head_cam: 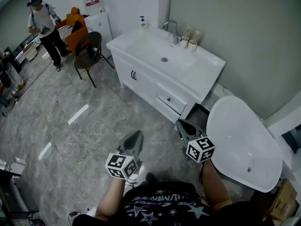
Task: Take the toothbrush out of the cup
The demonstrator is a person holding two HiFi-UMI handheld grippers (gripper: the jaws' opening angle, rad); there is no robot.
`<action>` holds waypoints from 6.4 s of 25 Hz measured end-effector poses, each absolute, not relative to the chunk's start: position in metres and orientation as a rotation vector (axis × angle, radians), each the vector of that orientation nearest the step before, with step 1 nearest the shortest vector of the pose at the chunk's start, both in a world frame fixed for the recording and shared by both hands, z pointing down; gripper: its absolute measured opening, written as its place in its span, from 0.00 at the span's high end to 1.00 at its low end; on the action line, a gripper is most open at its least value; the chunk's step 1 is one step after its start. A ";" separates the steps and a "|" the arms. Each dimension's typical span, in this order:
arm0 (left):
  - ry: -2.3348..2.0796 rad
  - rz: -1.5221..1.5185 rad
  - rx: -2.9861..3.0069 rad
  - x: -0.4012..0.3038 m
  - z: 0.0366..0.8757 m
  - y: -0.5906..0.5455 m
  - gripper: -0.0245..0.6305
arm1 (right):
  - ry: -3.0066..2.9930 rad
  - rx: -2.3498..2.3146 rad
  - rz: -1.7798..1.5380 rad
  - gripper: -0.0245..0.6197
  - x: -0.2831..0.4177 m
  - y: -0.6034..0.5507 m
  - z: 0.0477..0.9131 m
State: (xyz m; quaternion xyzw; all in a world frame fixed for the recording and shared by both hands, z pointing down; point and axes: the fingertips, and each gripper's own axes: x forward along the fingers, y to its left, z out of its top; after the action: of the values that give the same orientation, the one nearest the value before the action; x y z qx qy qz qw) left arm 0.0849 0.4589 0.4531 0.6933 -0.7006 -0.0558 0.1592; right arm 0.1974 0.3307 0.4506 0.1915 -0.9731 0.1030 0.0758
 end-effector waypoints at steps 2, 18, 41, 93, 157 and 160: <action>-2.006 -0.150 1.982 0.075 0.458 0.460 0.92 | -2.913 0.595 0.298 0.94 0.191 0.328 0.454; -2.034 -0.160 1.913 0.015 0.471 0.412 0.92 | -2.898 0.631 0.400 0.94 0.146 0.257 0.472; -2.038 -0.104 1.843 -0.046 0.478 0.204 0.92 | -2.875 0.601 0.475 0.94 0.072 0.023 0.487; -1.532 0.027 2.255 -0.177 0.469 -0.162 0.92 | -2.598 1.392 0.627 0.94 0.051 -0.225 0.502; -1.484 0.066 2.505 -0.217 0.475 -0.331 0.92 | -2.258 1.829 0.457 0.77 0.016 -0.448 0.501; -1.477 0.067 2.503 -0.217 0.476 -0.330 0.92 | -2.237 1.828 0.453 0.81 0.017 -0.449 0.504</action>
State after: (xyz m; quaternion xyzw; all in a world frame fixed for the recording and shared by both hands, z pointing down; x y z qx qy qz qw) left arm -0.2171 -0.3299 0.4762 0.8551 -0.5046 0.0230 0.1171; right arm 0.0171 -0.4494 0.5038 0.6216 -0.7604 0.1539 0.1086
